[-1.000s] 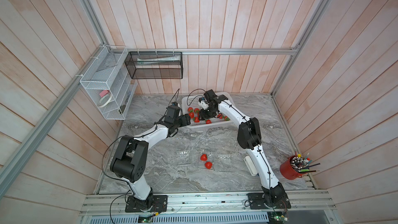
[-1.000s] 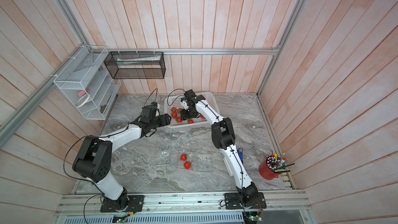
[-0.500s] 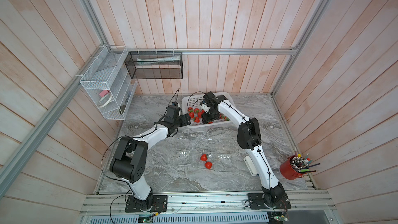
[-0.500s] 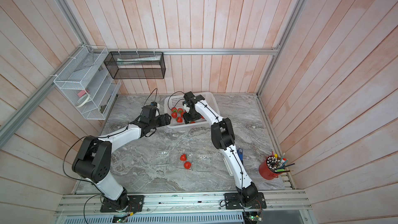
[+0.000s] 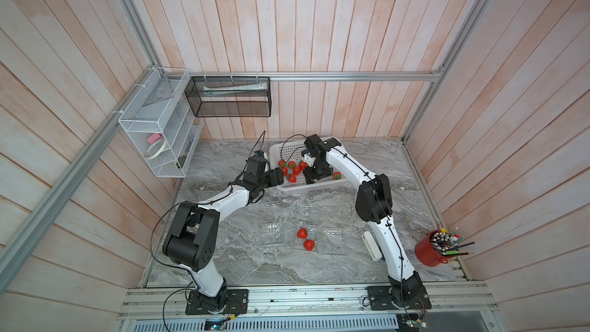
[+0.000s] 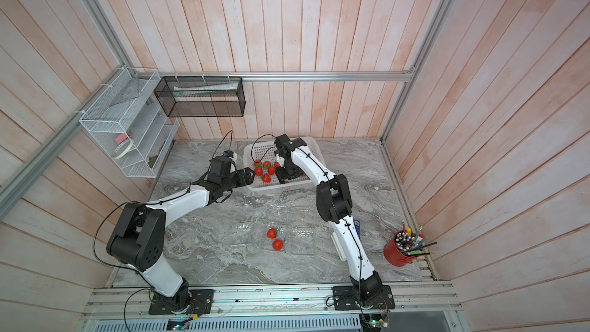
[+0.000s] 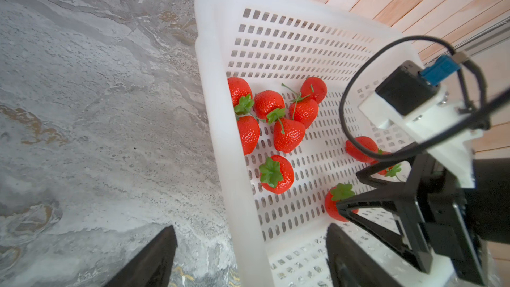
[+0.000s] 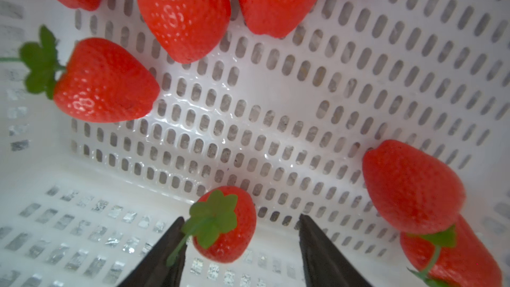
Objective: Pack strawberries into containers
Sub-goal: Pick up the strawberry from the basket.
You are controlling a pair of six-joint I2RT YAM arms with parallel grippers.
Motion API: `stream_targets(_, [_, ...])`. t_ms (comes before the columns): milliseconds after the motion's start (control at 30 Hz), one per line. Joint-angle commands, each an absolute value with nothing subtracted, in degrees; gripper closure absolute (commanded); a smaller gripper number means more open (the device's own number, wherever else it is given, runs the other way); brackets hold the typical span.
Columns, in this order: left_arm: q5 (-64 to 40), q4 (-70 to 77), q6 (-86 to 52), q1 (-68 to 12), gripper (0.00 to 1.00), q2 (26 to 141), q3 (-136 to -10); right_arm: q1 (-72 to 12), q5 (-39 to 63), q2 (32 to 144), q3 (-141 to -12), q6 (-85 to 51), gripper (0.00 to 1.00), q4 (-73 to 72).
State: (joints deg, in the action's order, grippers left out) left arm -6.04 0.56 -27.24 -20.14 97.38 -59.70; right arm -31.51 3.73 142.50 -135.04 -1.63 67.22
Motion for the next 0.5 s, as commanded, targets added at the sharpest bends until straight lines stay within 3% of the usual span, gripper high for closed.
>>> stream_targets(0, [-6.7, 1.6, -27.2, -20.0, 0.13, 96.3, -58.7, -31.3, 5.1, 143.7, -136.2, -2.0, 0.38, 69.4])
stream_targets(200, [-5.9, 1.3, -26.9, -20.0, 0.12, 95.6, -58.3, -31.4, 6.2, 145.5, -136.1, -2.1, 0.4, 69.3])
stream_targets(467, [-6.0, 1.2, -27.2, -20.0, 0.12, 95.8, -58.5, -31.3, 7.1, 146.7, -136.9, -2.3, 0.56, 69.1])
